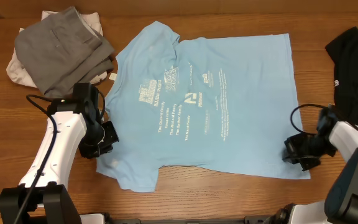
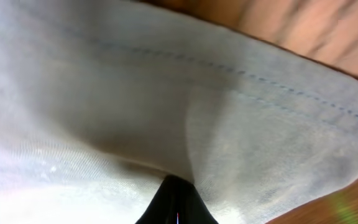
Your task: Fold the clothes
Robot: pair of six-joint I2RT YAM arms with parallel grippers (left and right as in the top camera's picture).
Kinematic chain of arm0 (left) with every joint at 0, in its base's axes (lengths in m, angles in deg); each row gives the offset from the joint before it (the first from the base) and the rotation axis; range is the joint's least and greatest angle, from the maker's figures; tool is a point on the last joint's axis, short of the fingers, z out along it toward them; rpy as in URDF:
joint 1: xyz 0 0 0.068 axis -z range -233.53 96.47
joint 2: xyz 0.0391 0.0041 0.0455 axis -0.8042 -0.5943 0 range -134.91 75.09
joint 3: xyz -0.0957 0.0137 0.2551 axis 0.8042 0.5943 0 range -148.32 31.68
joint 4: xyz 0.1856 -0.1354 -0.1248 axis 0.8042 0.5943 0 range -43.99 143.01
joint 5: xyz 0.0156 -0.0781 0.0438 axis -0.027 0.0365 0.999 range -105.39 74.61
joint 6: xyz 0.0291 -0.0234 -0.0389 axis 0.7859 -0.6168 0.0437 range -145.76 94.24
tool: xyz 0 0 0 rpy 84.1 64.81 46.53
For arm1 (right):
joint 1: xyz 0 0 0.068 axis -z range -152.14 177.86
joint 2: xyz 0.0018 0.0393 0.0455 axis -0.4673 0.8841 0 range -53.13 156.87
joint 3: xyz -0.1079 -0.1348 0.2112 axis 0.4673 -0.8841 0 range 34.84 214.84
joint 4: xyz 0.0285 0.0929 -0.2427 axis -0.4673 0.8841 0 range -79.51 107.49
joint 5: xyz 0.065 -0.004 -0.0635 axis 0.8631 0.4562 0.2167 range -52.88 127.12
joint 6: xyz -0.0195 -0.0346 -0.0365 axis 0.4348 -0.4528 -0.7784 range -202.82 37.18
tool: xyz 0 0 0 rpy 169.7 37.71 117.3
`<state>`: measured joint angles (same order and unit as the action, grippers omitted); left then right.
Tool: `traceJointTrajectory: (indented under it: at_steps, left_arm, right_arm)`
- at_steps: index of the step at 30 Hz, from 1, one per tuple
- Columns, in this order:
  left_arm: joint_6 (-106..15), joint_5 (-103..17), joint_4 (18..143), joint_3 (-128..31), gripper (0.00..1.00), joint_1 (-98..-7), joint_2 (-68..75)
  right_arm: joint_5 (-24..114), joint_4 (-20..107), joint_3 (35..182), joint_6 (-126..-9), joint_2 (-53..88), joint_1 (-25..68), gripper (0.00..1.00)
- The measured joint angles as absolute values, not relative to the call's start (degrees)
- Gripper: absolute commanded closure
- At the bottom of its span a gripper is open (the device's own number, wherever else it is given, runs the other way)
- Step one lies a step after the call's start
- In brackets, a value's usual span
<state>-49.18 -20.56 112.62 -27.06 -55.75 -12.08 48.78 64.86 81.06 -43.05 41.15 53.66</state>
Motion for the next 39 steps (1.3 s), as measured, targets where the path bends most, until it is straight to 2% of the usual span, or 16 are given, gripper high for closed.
traceJointTrajectory:
  at_steps: [11,12,14,15,18,20,21,22,24,25,26,27,28,30,39]
  left_arm:
    - [-49.16,-20.58,115.24,-27.06,0.96,-55.75,-12.08]
    - [-49.16,-20.58,115.26,-27.06,0.96,-55.75,-12.06]
    - [-49.16,-20.58,115.44,-27.06,0.96,-55.75,-11.97]
    - [-49.16,-20.58,115.70,-27.06,0.96,-55.75,-11.76]
    - [-49.14,-20.54,116.47,-27.06,0.95,-55.34,-9.20]
    - [-48.88,-20.54,116.99,-27.06,0.88,-54.64,-5.85]
    - [-48.50,-20.56,117.43,-27.06,0.79,-54.09,-3.63]
    - [-48.09,-20.56,117.93,-27.06,0.65,-53.59,-1.61]
    - [-47.94,-20.73,119.24,-27.06,0.49,-52.67,2.23]
    - [-47.50,-20.78,119.90,-27.06,0.30,-52.32,3.92]
    - [-47.61,-20.78,120.86,-27.06,0.19,-52.04,5.49]
    - [-47.76,-21.08,121.76,-27.06,0.17,-51.99,6.52]
    - [-47.78,-21.37,122.57,-27.06,0.16,-51.99,7.22]
    - [-47.70,-22.44,123.68,-27.06,0.12,-51.99,7.61]
    - [-47.78,-27.12,122.26,-23.56,0.13,-51.99,5.73]
  right_arm:
    - [45.81,68.44,84.21,-45.39,41.83,56.85,0.94]
    - [45.83,68.66,84.53,-45.65,41.61,56.87,0.79]
    - [46.60,68.99,85.10,-47.38,40.19,57.05,0.31]
    - [47.30,69.54,85.43,-48.73,39.16,57.11,0.25]
    - [50.62,72.14,86.81,-52.43,35.47,57.11,0.23]
    - [52.43,74.54,87.99,-54.24,32.80,57.11,0.23]
    - [53.02,75.44,88.47,-54.68,31.56,57.11,0.23]
    - [53.48,76.57,88.91,-55.07,30.14,57.11,0.23]
    - [54.14,78.32,89.47,-55.82,26.64,57.11,0.22]
    - [54.42,79.37,89.61,-56.06,24.56,57.11,0.21]
    - [54.57,80.31,89.69,-56.12,22.35,57.11,0.20]
    - [54.77,81.38,89.78,-56.25,20.17,57.11,0.08]
    - [54.84,82.52,89.91,-56.06,17.61,57.14,0.00]
    - [54.68,84.31,90.09,-56.65,13.15,57.11,0.00]
    - [53.17,87.00,90.11,-56.95,8.28,57.11,0.00]
